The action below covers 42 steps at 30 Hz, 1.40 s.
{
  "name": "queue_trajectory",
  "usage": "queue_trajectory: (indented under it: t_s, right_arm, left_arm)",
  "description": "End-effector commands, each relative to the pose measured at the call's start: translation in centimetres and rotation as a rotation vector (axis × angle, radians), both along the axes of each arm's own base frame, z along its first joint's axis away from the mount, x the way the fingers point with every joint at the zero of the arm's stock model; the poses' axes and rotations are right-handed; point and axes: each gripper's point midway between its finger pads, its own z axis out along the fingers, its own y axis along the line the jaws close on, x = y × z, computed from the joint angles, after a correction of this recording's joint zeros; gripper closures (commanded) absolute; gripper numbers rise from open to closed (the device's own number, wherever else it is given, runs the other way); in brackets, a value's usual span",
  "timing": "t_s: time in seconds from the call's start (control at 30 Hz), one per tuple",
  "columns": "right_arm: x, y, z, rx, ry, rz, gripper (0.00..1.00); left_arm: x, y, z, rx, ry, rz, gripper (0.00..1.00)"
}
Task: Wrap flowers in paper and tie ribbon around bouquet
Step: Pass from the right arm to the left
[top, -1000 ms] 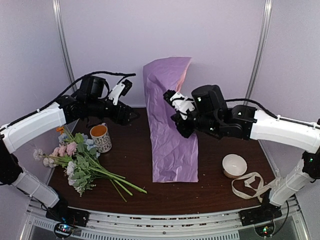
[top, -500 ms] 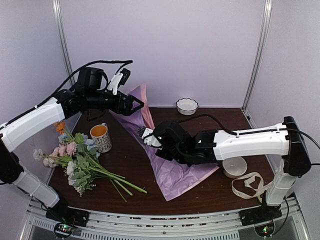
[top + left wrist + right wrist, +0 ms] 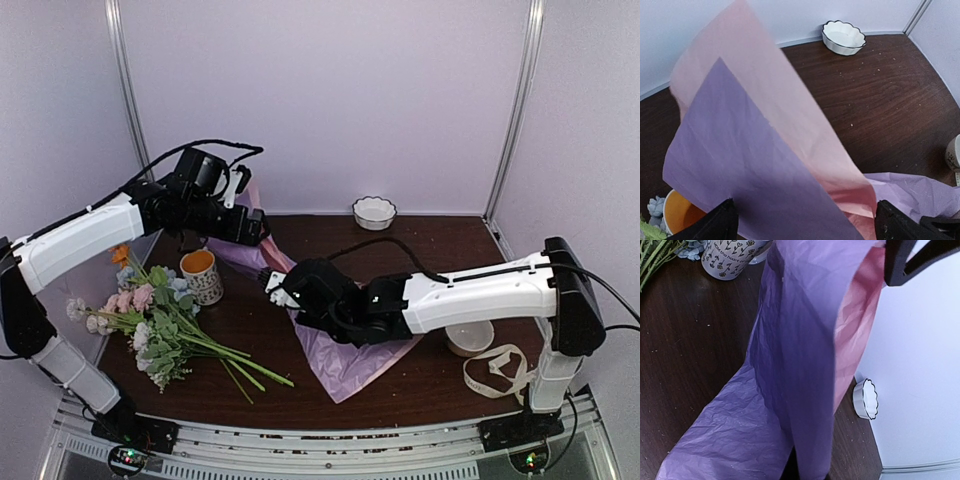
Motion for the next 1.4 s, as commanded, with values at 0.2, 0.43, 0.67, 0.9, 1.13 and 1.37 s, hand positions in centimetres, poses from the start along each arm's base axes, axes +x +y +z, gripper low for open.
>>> queue_trajectory:
  t_s: [0.2,0.43,0.67,0.9,1.13,1.37]
  right_arm:
    - [0.7,0.5,1.1,0.023,-0.04,-0.037,1.0]
    - [0.8,0.7,0.8,0.031,-0.036,-0.037,1.0]
    - [0.8,0.8,0.6,0.031,-0.031,-0.036,1.0]
    - [0.8,1.0,0.8,0.046,-0.027,-0.03,1.0]
    - [-0.3,1.3,1.0,0.11,0.046,0.025,1.0]
    - [-2.8,0.3,3.8,0.446,0.447,0.237,0.28]
  left_arm:
    - [-2.5,2.9,-1.2,-0.026,0.042,0.115,0.02]
    - [-4.1,2.8,-0.6,-0.095,0.052,0.091,0.02]
    - [-5.7,2.9,-1.9,-0.146,0.091,0.077,0.02]
    - [-5.4,3.2,-3.5,-0.122,0.094,0.099,0.16]
    - [-4.6,1.0,-1.9,-0.22,0.0,0.002,0.96]
    - [-4.9,0.6,0.7,-0.127,-0.153,-0.152,1.0]
